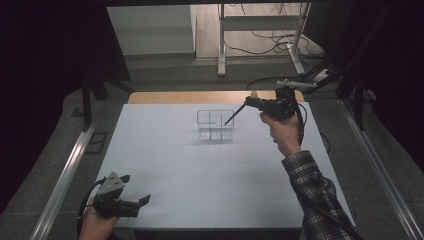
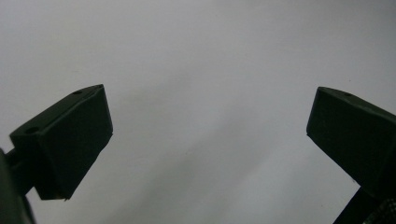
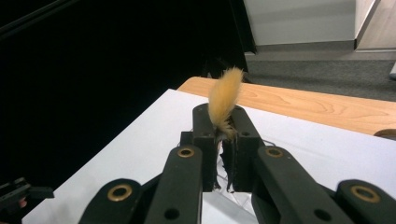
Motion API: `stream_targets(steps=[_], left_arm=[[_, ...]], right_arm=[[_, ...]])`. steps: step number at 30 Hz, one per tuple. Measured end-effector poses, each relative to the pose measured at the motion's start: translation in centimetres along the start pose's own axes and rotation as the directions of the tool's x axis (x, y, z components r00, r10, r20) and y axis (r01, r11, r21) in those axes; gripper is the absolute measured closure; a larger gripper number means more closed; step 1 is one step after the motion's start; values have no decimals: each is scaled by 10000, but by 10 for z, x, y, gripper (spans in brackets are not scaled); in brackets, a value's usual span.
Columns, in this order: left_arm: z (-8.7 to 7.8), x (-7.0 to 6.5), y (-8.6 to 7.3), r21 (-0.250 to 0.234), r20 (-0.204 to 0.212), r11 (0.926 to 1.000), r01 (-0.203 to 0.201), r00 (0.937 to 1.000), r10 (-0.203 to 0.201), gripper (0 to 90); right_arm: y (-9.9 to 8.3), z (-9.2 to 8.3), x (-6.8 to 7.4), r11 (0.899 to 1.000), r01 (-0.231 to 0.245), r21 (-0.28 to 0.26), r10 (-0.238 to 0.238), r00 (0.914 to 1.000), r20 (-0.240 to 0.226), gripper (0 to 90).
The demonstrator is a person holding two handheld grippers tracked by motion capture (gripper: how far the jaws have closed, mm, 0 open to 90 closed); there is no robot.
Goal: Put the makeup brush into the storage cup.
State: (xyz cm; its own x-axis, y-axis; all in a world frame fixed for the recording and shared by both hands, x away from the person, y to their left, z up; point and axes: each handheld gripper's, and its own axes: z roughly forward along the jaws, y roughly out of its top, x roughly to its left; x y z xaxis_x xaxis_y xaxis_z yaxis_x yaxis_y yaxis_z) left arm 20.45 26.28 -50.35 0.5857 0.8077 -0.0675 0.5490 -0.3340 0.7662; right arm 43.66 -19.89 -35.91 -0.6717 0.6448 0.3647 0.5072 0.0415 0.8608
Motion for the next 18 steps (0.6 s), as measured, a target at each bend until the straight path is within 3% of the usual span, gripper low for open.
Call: stream_targets(steps=[18], left_arm=[[-8, 7, -10, 41, -215, 9998, 210, 9996, -209, 10]], right_arm=[[15, 20, -18, 9999, -74, -85, 80, 9974, 720, 846]])
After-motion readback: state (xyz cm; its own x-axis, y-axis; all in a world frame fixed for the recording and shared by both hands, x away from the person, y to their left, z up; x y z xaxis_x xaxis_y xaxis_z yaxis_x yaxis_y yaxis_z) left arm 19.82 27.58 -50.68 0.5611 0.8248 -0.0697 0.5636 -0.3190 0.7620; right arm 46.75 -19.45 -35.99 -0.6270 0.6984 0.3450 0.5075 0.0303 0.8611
